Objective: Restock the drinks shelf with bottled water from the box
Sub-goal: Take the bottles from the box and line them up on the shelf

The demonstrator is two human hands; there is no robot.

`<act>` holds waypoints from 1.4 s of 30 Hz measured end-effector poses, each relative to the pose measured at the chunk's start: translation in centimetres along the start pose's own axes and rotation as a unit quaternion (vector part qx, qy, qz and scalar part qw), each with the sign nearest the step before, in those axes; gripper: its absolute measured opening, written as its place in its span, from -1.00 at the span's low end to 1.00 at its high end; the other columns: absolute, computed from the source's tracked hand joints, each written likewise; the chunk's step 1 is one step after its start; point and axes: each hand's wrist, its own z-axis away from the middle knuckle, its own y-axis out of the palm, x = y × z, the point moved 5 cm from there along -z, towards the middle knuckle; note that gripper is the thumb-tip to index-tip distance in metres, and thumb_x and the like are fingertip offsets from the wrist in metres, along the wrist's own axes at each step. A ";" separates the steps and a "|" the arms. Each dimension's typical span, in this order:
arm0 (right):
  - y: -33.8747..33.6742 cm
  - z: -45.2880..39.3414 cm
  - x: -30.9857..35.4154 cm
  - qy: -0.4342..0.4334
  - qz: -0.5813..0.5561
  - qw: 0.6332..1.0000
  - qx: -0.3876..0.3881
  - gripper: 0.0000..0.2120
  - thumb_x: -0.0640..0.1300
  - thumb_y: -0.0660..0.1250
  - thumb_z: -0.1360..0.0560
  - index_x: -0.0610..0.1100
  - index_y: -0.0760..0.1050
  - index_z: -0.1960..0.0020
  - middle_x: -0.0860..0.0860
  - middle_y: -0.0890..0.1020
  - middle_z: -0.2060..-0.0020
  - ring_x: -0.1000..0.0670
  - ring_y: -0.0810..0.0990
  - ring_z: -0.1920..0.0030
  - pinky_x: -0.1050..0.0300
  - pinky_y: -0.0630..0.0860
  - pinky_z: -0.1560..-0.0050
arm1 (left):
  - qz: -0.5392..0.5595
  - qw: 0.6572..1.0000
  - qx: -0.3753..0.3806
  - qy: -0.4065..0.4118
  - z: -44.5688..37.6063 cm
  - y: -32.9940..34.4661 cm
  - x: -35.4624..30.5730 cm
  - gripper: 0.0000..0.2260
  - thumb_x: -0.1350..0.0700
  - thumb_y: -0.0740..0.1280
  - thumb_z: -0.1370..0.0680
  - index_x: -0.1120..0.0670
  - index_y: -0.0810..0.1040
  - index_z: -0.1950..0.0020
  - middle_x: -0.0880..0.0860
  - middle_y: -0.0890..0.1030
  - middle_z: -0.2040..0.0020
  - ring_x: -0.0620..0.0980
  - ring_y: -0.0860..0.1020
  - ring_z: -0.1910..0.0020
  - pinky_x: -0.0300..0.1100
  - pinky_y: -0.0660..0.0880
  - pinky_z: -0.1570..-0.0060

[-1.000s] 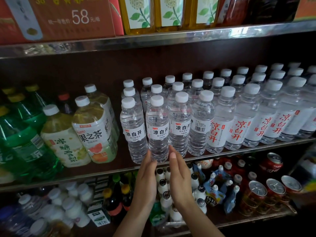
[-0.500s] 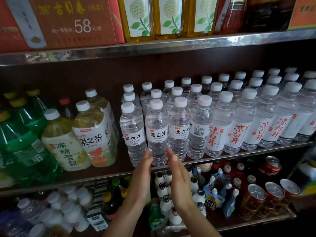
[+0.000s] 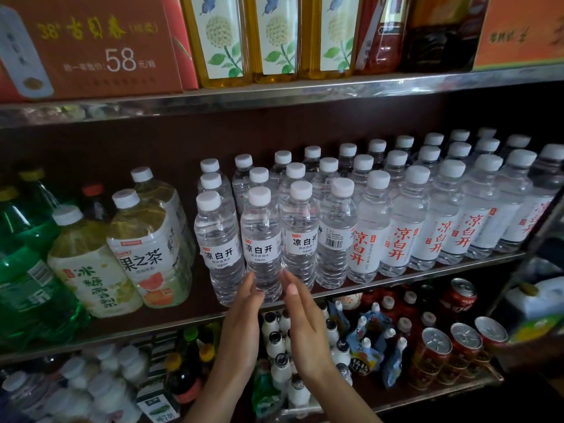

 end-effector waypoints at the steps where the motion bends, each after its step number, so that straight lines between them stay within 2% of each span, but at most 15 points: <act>1: -0.9 0.0 0.4 -0.008 0.002 1.000 -0.021 -0.64 0.15 0.13 -0.59 0.12 0.43 -0.35 0.26 0.53 -0.25 0.32 0.43 -0.28 0.20 0.34 -0.37 | 0.002 1.000 -0.001 0.005 0.1 0.1 0.1 -0.57 0.07 0.17 -0.62 -0.06 0.22 -0.50 -0.15 0.24 -0.49 -0.21 0.25 -0.43 -0.06 0.18 -0.48; 4: -5.3 -0.4 1.7 -0.040 0.055 0.990 -0.123 -0.70 -0.01 0.30 -0.55 -0.02 0.51 -0.26 0.16 0.63 -0.10 0.23 0.56 -0.14 0.18 0.50 -0.23 | -0.023 0.999 -0.034 0.022 1.3 0.6 0.3 -0.64 0.01 0.18 -0.62 -0.16 0.32 -0.43 -0.20 0.31 -0.44 -0.24 0.29 -0.39 -0.09 0.21 -0.44; 6: -8.3 -1.1 2.4 -0.048 0.109 0.979 -0.167 -0.67 -0.05 0.39 -0.49 -0.03 0.50 -0.24 0.10 0.63 -0.08 0.14 0.59 -0.12 0.11 0.54 -0.19 | -0.048 0.993 -0.085 0.074 2.8 0.9 0.3 -0.75 0.00 0.21 -0.58 -0.22 0.45 -0.24 -0.21 0.45 -0.30 -0.26 0.41 -0.28 -0.16 0.32 -0.31; 8: -10.8 -1.9 4.0 -0.073 0.160 0.968 -0.181 -0.67 -0.07 0.43 -0.46 0.04 0.50 -0.20 0.08 0.63 -0.05 0.10 0.60 -0.08 0.12 0.56 -0.13 | -0.054 0.989 -0.093 0.106 3.9 1.9 0.4 -0.85 -0.04 0.33 -0.51 -0.22 0.56 -0.07 -0.18 0.58 -0.13 -0.25 0.53 -0.15 -0.26 0.40 -0.15; 10: -12.4 -3.0 7.3 -0.125 0.199 0.958 -0.164 -0.73 -0.09 0.44 -0.46 0.08 0.49 -0.12 0.09 0.62 0.01 0.12 0.60 -0.01 0.21 0.58 -0.01 | -0.054 0.997 -0.034 0.047 3.6 4.0 1.2 -0.87 0.00 0.35 -0.52 -0.19 0.58 -0.03 -0.17 0.62 -0.08 -0.20 0.56 -0.12 -0.32 0.41 -0.04; 13: -13.7 -5.1 13.5 -0.220 0.307 0.920 -0.105 -0.67 -0.08 0.48 -0.42 -0.04 0.52 -0.15 0.08 0.60 0.02 0.15 0.57 0.08 0.39 0.50 0.07 | -0.040 0.997 0.040 -0.046 2.6 7.6 3.0 -0.74 0.07 0.30 -0.56 -0.24 0.45 -0.17 -0.16 0.50 -0.28 -0.21 0.48 -0.21 -0.26 0.42 -0.07; 16: -12.0 -8.2 19.3 -0.271 0.476 0.835 0.058 -0.48 -0.04 0.54 -0.34 -0.08 0.50 -0.25 0.02 0.57 -0.09 0.06 0.54 -0.08 0.41 0.37 -0.01 | -0.065 0.997 0.025 -0.045 2.2 10.5 3.1 -0.55 0.08 0.28 -0.58 -0.20 0.26 -0.43 -0.11 0.28 -0.47 -0.15 0.33 -0.37 -0.21 0.34 -0.24; 19: -8.5 -11.0 21.8 -0.279 0.633 0.683 0.235 -0.37 -0.03 0.55 -0.32 -0.06 0.44 -0.34 -0.03 0.53 -0.23 -0.02 0.49 -0.21 0.27 0.32 -0.11 | -0.068 0.996 0.034 -0.045 2.3 13.5 3.5 -0.40 0.04 0.26 -0.59 -0.25 0.01 -0.51 -0.25 0.00 -0.53 -0.13 0.17 -0.49 -0.09 0.22 -0.44; 21: -6.9 -12.4 21.4 -0.210 0.695 0.608 0.322 -0.34 -0.02 0.55 -0.32 0.00 0.41 -0.36 0.00 0.50 -0.25 -0.01 0.46 -0.24 0.22 0.34 -0.15 | -0.068 0.996 0.038 -0.036 2.1 14.8 3.6 -0.36 0.04 0.25 -0.60 -0.28 -0.08 -0.51 -0.32 -0.13 -0.51 -0.14 0.07 -0.52 -0.03 0.14 -0.49; 24: -6.0 -13.6 20.0 -0.117 0.737 0.547 0.379 -0.33 -0.04 0.56 -0.30 0.07 0.40 -0.35 0.06 0.39 -0.13 0.01 0.40 -0.17 0.12 0.39 -0.16 | -0.077 0.997 0.025 -0.019 1.7 16.0 3.7 -0.34 0.07 0.22 -0.60 -0.22 -0.14 -0.53 -0.31 -0.22 -0.50 -0.22 -0.10 -0.52 -0.05 0.03 -0.52; 27: -5.6 -13.7 19.7 -0.125 0.742 0.539 0.377 -0.39 -0.01 0.55 -0.32 0.05 0.43 -0.32 0.10 0.37 0.00 0.06 0.37 -0.04 0.14 0.39 -0.06 | -0.059 0.998 0.019 -0.018 1.6 16.3 3.6 -0.32 0.09 0.22 -0.60 -0.21 -0.15 -0.54 -0.31 -0.24 -0.50 -0.22 -0.12 -0.52 -0.05 0.02 -0.53; 32: -5.9 -14.3 19.8 -0.142 0.728 0.579 0.339 -0.57 0.06 0.48 -0.40 -0.05 0.53 -0.20 0.19 0.37 0.32 0.09 0.40 0.24 0.19 0.35 0.17 | -0.068 0.997 -0.024 -0.008 1.1 16.1 3.2 -0.31 0.10 0.25 -0.59 -0.17 -0.12 -0.55 -0.26 -0.19 -0.53 -0.24 -0.10 -0.52 -0.09 0.03 -0.52; 37: -5.9 -14.5 20.0 -0.130 0.727 0.581 0.342 -0.62 0.13 0.47 -0.36 -0.03 0.55 -0.09 0.11 0.51 0.26 0.10 0.43 0.31 0.20 0.36 0.33 | -0.073 0.997 -0.028 -0.008 1.0 16.4 2.9 -0.29 0.10 0.25 -0.58 -0.14 -0.15 -0.56 -0.24 -0.20 -0.53 -0.21 -0.09 -0.52 -0.11 0.03 -0.51; 40: -6.0 -15.0 19.6 -0.124 0.733 0.578 0.338 -0.60 0.21 0.47 -0.32 -0.02 0.56 -0.01 0.00 0.64 0.10 0.04 0.52 0.24 0.15 0.42 0.20 | -0.080 0.996 -0.030 -0.015 0.9 16.3 3.0 -0.28 0.11 0.25 -0.57 -0.15 -0.15 -0.55 -0.24 -0.20 -0.53 -0.15 -0.06 -0.54 -0.03 0.04 -0.52; 42: -6.2 -15.1 19.6 -0.115 0.732 0.580 0.339 -0.58 0.26 0.45 -0.32 -0.04 0.54 0.04 -0.01 0.67 0.11 0.02 0.59 0.17 0.13 0.46 0.17 | -0.084 0.996 -0.027 -0.018 0.9 16.2 3.0 -0.28 0.09 0.24 -0.57 -0.17 -0.16 -0.55 -0.25 -0.20 -0.53 -0.11 -0.03 -0.54 0.01 0.06 -0.51</act>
